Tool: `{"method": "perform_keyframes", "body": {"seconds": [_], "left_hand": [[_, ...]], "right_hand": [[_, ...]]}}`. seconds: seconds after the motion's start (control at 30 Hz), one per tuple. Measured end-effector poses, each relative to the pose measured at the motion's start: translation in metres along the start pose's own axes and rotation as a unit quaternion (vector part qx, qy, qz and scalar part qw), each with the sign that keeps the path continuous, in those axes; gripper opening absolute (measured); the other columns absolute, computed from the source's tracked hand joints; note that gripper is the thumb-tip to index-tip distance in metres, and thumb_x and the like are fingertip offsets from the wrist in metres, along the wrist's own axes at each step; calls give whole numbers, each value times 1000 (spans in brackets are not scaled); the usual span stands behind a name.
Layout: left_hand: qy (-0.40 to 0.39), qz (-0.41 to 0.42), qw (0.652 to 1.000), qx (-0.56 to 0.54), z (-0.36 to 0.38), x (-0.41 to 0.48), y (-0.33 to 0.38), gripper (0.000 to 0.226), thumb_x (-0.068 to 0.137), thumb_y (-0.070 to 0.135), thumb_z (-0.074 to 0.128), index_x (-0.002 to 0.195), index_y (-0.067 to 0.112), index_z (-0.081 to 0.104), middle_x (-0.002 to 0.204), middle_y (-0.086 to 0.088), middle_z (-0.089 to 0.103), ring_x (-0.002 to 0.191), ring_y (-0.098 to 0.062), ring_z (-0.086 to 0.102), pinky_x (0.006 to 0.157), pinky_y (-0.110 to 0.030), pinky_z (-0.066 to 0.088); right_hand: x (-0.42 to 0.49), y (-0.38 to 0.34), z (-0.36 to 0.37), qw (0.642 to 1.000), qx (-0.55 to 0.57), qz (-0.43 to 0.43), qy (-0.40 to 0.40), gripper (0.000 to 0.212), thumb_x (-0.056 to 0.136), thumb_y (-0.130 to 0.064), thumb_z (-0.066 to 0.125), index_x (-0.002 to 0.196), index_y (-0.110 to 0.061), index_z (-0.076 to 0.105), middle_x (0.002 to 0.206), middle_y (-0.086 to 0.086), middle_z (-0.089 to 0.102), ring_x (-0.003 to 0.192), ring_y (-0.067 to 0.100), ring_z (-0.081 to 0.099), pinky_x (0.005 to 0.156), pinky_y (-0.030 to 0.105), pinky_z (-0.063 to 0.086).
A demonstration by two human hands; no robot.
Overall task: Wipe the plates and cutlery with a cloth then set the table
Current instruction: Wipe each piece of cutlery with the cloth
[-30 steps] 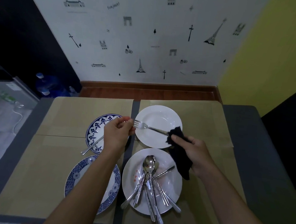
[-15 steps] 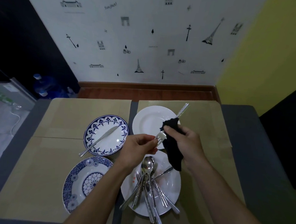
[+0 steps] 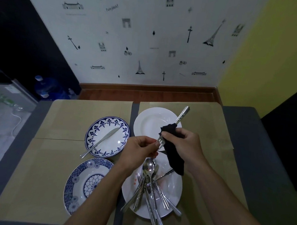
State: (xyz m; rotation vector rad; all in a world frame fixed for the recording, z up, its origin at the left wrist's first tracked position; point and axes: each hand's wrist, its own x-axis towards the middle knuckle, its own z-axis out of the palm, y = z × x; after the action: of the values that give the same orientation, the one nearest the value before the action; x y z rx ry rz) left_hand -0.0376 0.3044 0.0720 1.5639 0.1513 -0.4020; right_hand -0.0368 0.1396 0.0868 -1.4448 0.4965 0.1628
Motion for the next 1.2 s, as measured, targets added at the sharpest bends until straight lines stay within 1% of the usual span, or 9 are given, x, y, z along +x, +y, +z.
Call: {"method": "perform_keyframes", "body": {"seconds": [0.2,0.37,0.47,0.57,0.73,0.87,1.03,1.13,1.2], "left_hand": [[-37,-14,999,15,-4,-5,-6,12,88,9,73,96,-1,75,75,-13,73,68,-21,68,72,-31,59],[-50,-25,998,32,-7,-7,-10,10,88,11,74,94,3,76,82,-18,74,71,-24,69,76,-37,59],[-34,-18,999,21,-7,-8,-9,9,88,10,74,92,2,76,78,-18,73,70,-26,67,75,-38,58],[-18,-6,1000,3,-2,-8,-6,9,89,10,73,90,1,75,73,-15,71,67,-25,65,71,-37,57],[-9,15,999,28,-2,-6,1,9,91,12,72,91,4,77,76,-13,74,64,-19,65,67,-31,57],[38,4,995,87,-10,-2,6,15,93,17,65,86,12,78,75,-7,73,60,-10,59,56,-22,46],[59,37,996,51,-16,7,21,19,94,28,68,104,14,76,75,10,71,56,-1,54,53,-14,43],[91,39,995,21,-17,14,25,13,95,18,67,96,8,75,58,12,64,49,-3,46,48,-15,38],[117,25,992,-30,-23,18,27,11,94,14,67,92,7,74,65,6,67,53,-8,47,52,-20,40]], "right_hand": [[7,-13,-9,991,82,-24,106,10,88,-30,82,86,-20,83,83,10,79,75,27,73,71,42,60],[3,-10,-9,986,74,-49,140,12,95,-31,74,86,-26,80,82,-1,79,80,20,76,71,35,62],[-2,-5,-7,995,53,-9,83,8,91,-26,79,92,-19,82,86,10,79,72,24,73,62,34,59],[-7,0,-3,999,40,28,-1,9,87,-18,82,95,-14,81,90,15,79,82,35,76,70,45,65],[-11,2,1,998,-18,10,-64,10,90,-16,79,100,-16,81,82,8,79,70,22,71,68,36,60],[-11,2,-2,994,-65,3,-83,10,96,-19,72,102,-19,81,77,6,76,64,20,68,60,33,57],[-14,0,-1,980,-99,29,-169,17,93,-8,75,109,-11,80,77,8,74,61,19,67,57,29,55],[-17,-3,-1,967,-134,53,-209,19,90,-5,77,108,-9,80,81,10,76,64,17,67,59,26,55],[-16,-1,-4,966,-128,73,-212,17,89,-6,78,106,-8,80,82,11,75,65,18,67,60,27,56]]}}
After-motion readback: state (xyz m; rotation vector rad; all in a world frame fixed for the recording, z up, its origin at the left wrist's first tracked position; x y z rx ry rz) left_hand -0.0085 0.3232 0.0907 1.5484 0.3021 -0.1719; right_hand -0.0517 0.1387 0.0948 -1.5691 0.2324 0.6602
